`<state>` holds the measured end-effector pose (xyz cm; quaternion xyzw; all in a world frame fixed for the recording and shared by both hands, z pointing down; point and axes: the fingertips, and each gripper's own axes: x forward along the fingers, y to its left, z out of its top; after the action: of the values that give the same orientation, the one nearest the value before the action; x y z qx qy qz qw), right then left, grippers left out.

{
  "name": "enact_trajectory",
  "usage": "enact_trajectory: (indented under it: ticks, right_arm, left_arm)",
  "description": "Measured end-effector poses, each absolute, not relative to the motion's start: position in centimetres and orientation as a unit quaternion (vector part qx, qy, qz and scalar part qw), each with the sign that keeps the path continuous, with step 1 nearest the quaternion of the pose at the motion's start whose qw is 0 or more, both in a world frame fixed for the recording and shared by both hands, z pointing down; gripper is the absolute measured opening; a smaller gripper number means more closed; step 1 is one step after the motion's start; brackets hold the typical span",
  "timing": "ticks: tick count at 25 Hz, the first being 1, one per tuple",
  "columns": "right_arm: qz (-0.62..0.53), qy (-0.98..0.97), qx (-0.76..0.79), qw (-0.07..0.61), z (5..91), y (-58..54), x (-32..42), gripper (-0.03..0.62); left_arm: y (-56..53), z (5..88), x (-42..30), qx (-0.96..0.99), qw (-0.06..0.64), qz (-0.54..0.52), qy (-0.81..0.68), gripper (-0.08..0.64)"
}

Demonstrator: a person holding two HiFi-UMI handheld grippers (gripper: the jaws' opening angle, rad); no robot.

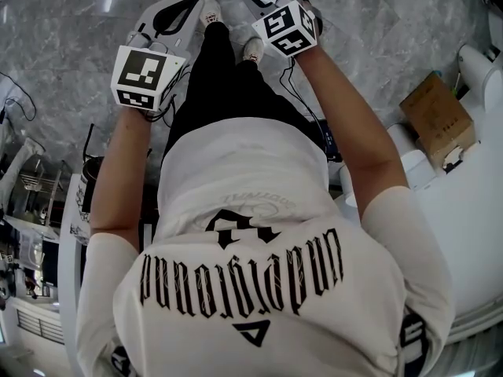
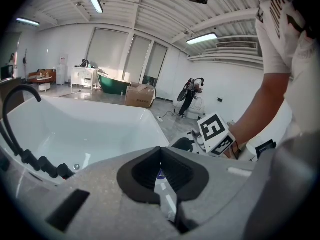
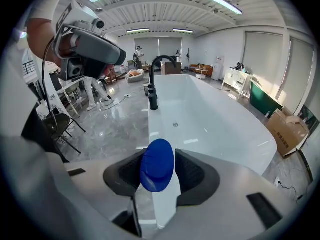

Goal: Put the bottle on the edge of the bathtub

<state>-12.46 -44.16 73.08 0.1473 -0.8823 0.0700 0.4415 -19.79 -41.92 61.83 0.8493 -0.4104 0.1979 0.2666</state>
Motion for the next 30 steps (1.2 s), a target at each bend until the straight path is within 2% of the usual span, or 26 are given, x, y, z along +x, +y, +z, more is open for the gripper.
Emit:
enact_trajectory:
  ticks: [15, 30]
  right_arm:
    - [0.079, -0.888, 0.170, 0.419, 71.1, -42.9, -11.5, 0.175]
    - [0.060, -0.913, 0.205, 0.346, 60.3, -36.1, -4.5, 0.175]
  left_arm:
    - [-39.5, 60.9, -19.0, 0.849, 0.258, 0.197, -0.417, 0.015]
    - [-31.7, 53.9, -14.0, 0.845, 0.216, 0.171, -0.459, 0.015]
